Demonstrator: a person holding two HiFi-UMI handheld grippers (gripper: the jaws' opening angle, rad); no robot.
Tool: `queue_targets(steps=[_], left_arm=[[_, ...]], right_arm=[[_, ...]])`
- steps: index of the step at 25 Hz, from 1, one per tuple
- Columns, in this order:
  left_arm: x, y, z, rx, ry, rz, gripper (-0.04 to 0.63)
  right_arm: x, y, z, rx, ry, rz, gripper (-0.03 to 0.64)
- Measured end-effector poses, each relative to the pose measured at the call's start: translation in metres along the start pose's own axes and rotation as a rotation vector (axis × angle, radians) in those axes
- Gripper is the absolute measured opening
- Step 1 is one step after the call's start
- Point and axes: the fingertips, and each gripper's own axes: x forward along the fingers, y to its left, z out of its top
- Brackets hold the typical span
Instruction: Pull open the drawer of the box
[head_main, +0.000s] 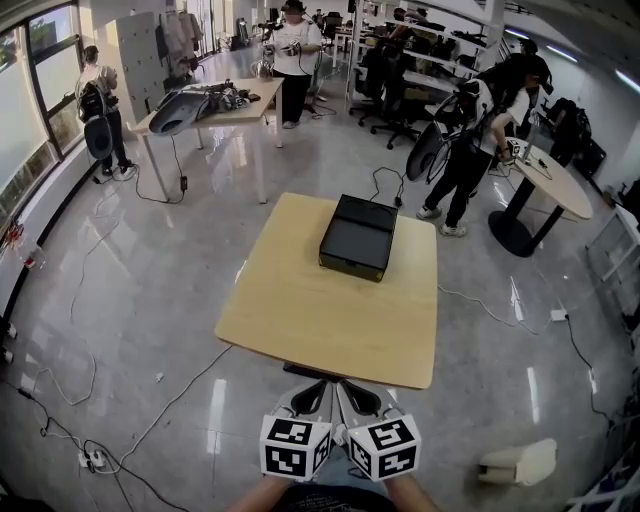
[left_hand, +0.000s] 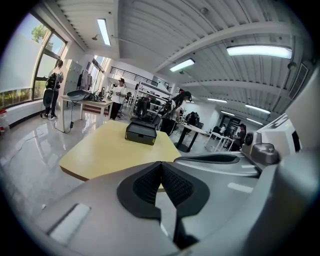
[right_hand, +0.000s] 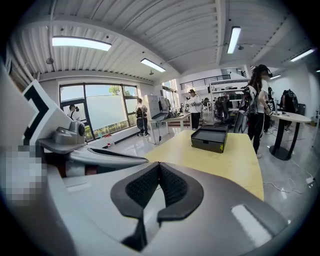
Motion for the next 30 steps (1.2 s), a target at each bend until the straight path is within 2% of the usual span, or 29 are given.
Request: queue_targets(steps=[4,12,18,23,30], left_arm=[[0.054,0.017,0.028,0.001,0.002,0.009,0.005],[0.18,0.044,0.102,0.012,0.034,0.016,0.005],[0.245,0.061,0.139,0.019,0.075,0.042,0.006],[0.294,0.06,0.146,0.028,0.105,0.052,0.008],[0.316,0.061,0.154,0.041,0.109,0.081,0.011]], right_arm=[[0.036,-0.044,0.019,-0.02,0.001,-0.006,0.006],[0.12,-0.154,0.07,0.029,0.028,0.012,0.006],[0.167,-0.21,0.105,0.045,0.045,0.038,0.006],[0.194,-0.25,0.114,0.041,0.052,0.07,0.006],[0.205,-0.274,0.123,0.011,0.036,0.069,0.006]])
